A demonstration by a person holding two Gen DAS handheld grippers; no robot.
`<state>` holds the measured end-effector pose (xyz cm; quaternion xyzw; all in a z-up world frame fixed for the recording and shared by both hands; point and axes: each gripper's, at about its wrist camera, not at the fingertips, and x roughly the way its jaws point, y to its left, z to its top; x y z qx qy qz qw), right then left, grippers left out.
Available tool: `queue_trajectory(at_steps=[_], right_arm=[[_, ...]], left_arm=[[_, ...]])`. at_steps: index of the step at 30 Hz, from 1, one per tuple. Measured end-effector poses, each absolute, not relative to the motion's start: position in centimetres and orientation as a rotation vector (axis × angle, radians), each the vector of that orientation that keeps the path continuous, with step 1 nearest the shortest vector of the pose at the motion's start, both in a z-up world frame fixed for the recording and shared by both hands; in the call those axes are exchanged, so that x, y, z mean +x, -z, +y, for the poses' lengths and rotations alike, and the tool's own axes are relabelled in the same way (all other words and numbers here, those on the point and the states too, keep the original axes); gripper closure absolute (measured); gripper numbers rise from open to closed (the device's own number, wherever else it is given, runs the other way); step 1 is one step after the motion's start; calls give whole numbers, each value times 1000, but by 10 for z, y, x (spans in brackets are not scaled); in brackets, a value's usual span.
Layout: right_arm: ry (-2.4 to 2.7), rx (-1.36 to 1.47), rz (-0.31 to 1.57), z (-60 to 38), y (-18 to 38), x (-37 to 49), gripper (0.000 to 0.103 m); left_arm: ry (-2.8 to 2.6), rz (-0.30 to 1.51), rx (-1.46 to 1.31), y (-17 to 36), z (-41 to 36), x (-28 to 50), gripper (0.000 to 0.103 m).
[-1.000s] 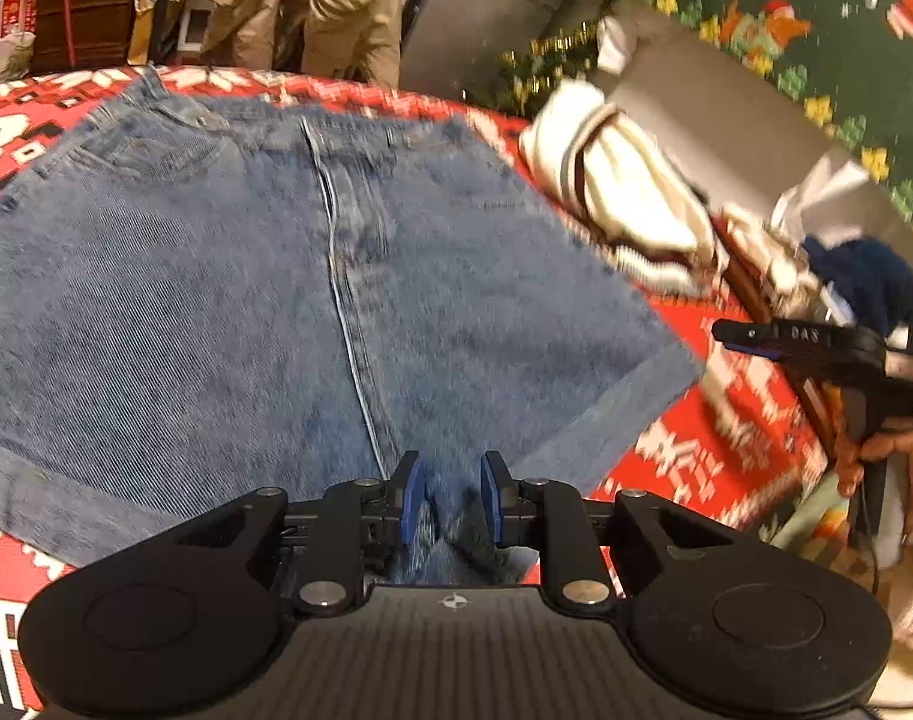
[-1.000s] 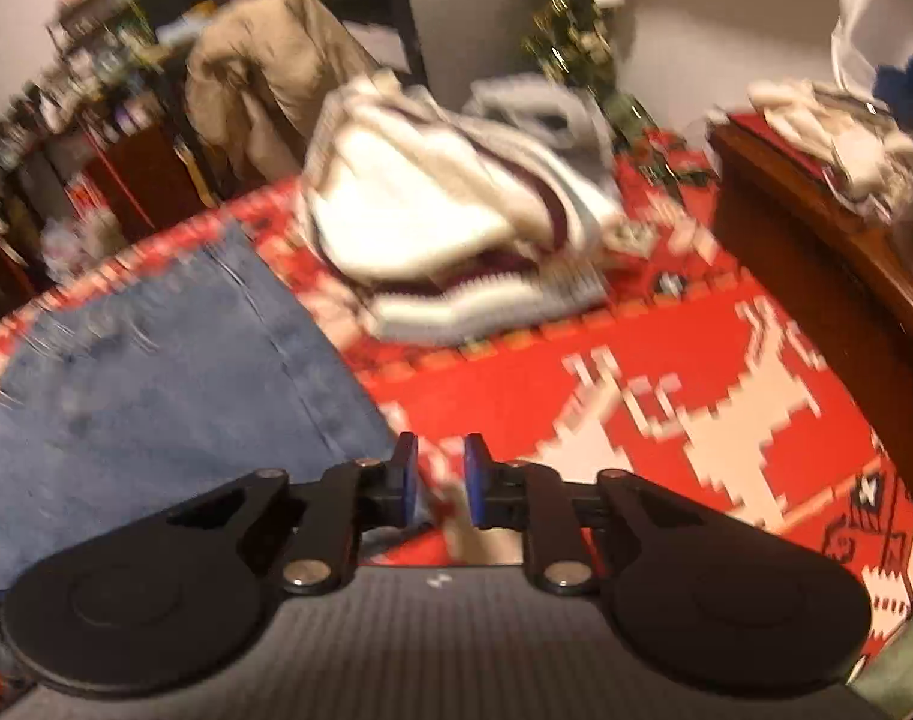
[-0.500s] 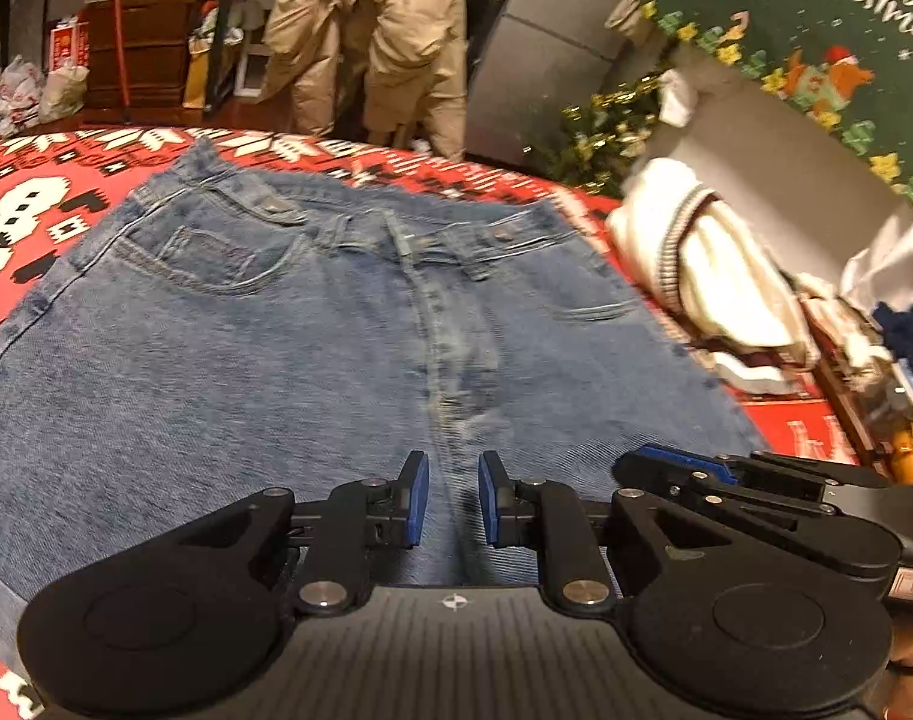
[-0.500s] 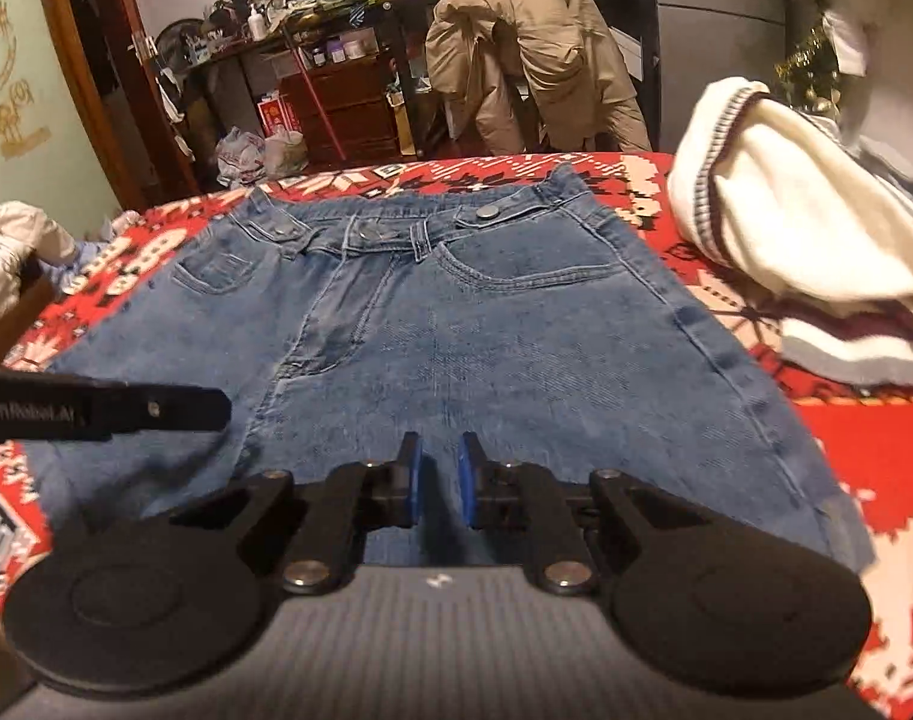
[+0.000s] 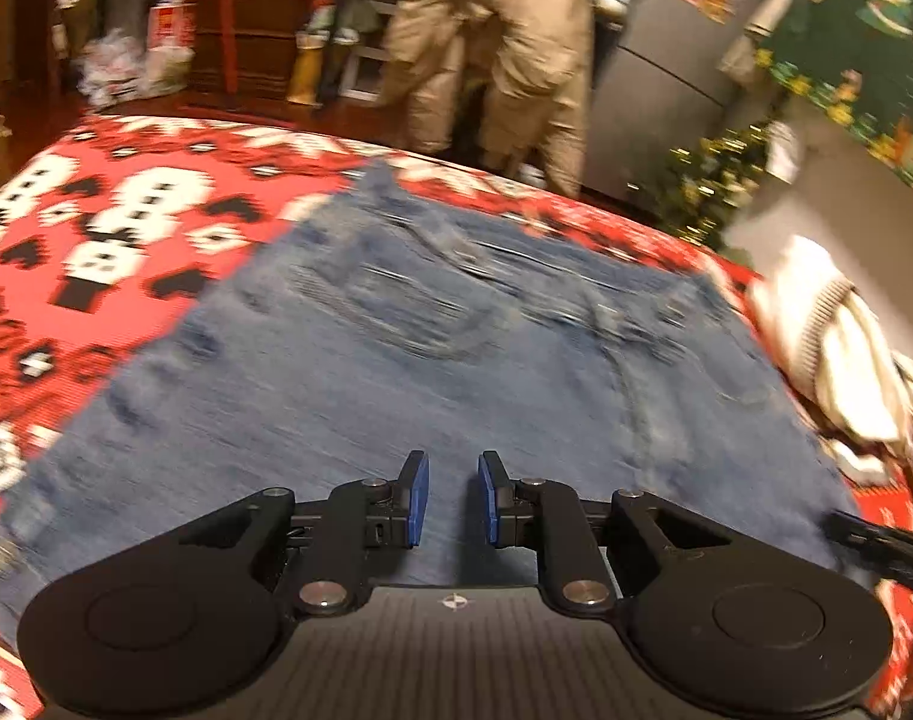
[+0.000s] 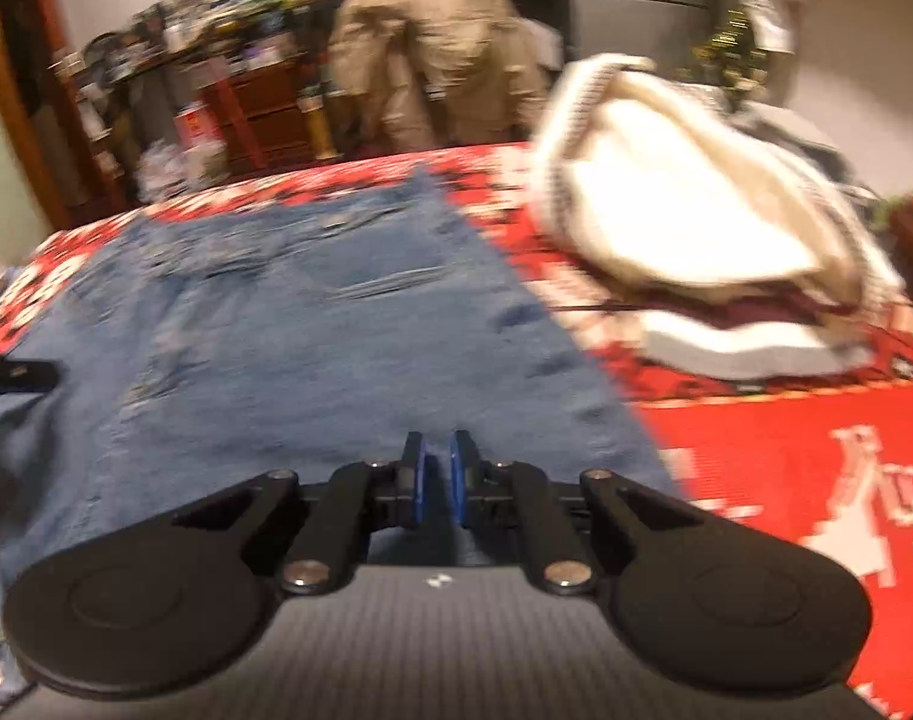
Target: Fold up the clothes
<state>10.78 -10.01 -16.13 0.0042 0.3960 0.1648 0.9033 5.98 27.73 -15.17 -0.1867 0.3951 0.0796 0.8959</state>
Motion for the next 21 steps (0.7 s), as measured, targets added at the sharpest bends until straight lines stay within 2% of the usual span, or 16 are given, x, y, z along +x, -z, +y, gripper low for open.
queue_trajectory(at_steps=[2, 5, 6, 7, 11, 15, 21], right_arm=[[-294, 52, 822, -120, 161, 115, 103], [-270, 108, 823, -135, 158, 121, 103], [-255, 92, 814, -132, 156, 120, 102], [-254, 72, 802, -127, 152, 119, 93], [-388, 103, 784, -94, 142, 118, 93], [-480, 17, 804, -45, 149, 124, 93], [-526, -13, 820, -6, 163, 144, 93]], left_arm=[[-208, 820, -378, 154, 289, 61, 87], [-210, 811, -430, 154, 301, 60, 90], [-199, 800, -451, 153, 303, 60, 90], [-171, 786, -472, 151, 303, 62, 90], [-80, 777, -442, 146, 287, 76, 90], [-73, 829, -353, 155, 272, 92, 92], [-129, 795, -357, 155, 290, 107, 94]])
